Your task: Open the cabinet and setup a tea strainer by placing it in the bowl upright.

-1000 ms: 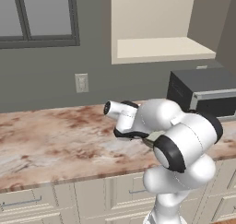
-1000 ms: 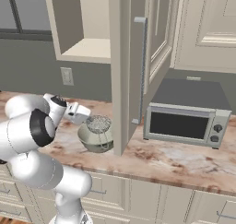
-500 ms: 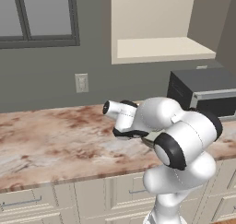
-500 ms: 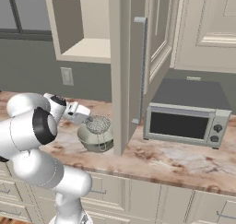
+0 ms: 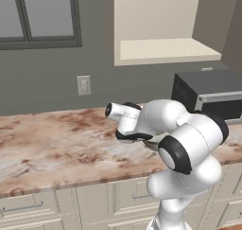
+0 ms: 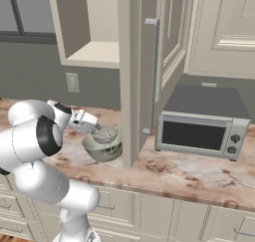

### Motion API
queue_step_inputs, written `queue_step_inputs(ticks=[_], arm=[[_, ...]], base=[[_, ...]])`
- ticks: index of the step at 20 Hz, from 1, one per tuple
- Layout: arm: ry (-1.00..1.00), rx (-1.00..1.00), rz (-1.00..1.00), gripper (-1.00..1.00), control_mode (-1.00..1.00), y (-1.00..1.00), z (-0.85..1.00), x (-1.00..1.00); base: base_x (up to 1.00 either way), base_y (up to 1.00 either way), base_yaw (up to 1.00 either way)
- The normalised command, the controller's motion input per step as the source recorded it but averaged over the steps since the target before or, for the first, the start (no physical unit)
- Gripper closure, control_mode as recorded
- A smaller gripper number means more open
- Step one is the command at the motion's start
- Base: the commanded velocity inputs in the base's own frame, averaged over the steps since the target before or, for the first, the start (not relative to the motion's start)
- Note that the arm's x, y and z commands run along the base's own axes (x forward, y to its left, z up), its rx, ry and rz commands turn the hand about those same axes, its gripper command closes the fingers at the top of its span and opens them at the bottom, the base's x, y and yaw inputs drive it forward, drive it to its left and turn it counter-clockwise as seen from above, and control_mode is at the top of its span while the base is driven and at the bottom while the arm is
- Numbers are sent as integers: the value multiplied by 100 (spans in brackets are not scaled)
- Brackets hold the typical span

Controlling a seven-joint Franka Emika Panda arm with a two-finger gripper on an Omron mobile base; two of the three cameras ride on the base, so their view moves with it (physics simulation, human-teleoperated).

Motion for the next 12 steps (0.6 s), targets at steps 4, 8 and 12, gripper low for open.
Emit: queue_step_inputs(ticks=[4, 8, 12], arm=[[0, 0, 0, -100, -100, 0, 0, 0], [0, 0, 0, -100, -100, -11, 0, -6], [0, 0, 0, -100, -100, -1, 0, -12]], base=[[0, 0, 0], [0, 0, 0], [0, 0, 0]])
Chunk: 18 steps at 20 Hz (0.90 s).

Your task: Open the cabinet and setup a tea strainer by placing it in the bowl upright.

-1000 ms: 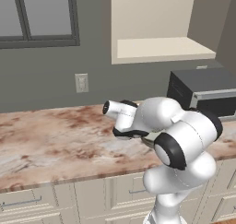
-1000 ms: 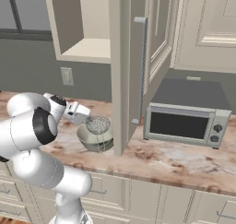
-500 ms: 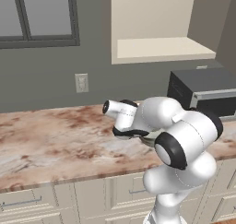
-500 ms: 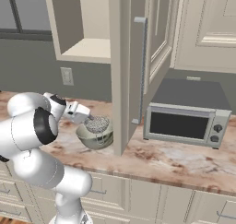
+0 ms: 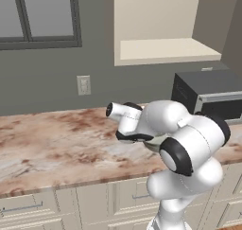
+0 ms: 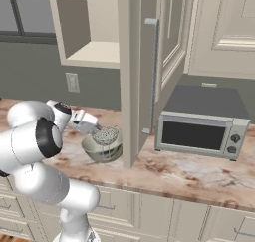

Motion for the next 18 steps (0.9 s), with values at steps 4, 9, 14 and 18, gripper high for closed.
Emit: queue_step_inputs(ticks=[4, 9, 14, 18], arm=[[0, 2, 0, -100, -100, 0, 0, -12], [0, 3, 0, -100, -100, 0, 5, -5], [0, 10, 0, -100, -100, 0, 19, 0], [1, 17, 0, -100, -100, 0, 23, 0]], base=[[0, 0, 0], [0, 0, 0], [0, 0, 0], [0, 0, 0]])
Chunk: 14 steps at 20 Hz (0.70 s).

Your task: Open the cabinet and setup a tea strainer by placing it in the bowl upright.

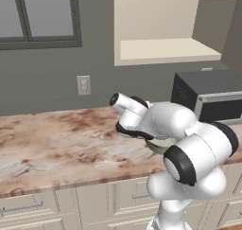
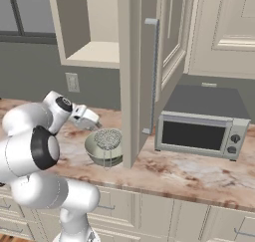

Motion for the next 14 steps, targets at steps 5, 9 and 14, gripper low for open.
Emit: queue_step_inputs(ticks=[5, 9, 14], arm=[[1, 13, 0, -100, -100, 0, 15, 0], [0, 10, 0, -100, -100, 1, 16, 0], [0, 22, 0, -100, -100, 0, 10, -10]], base=[[0, 0, 0], [0, 0, 0], [0, 0, 0]])
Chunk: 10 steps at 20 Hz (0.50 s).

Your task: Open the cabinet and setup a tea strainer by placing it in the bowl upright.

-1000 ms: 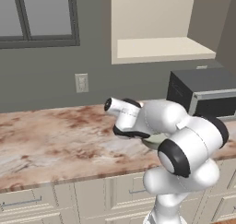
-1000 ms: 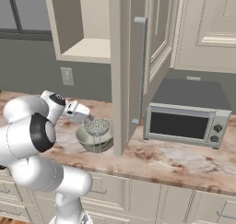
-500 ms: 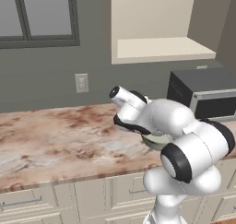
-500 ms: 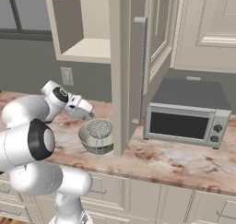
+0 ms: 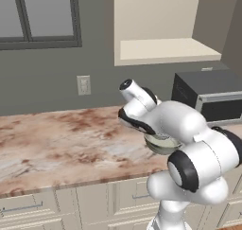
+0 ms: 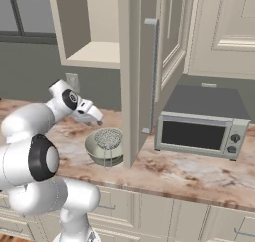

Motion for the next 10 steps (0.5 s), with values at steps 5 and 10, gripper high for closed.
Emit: queue_step_inputs(ticks=[5, 10], arm=[[13, 32, 0, -100, -100, -1, 31, -7], [13, 30, 0, -100, -100, 0, 49, -31]], base=[[0, 0, 0], [0, 0, 0]])
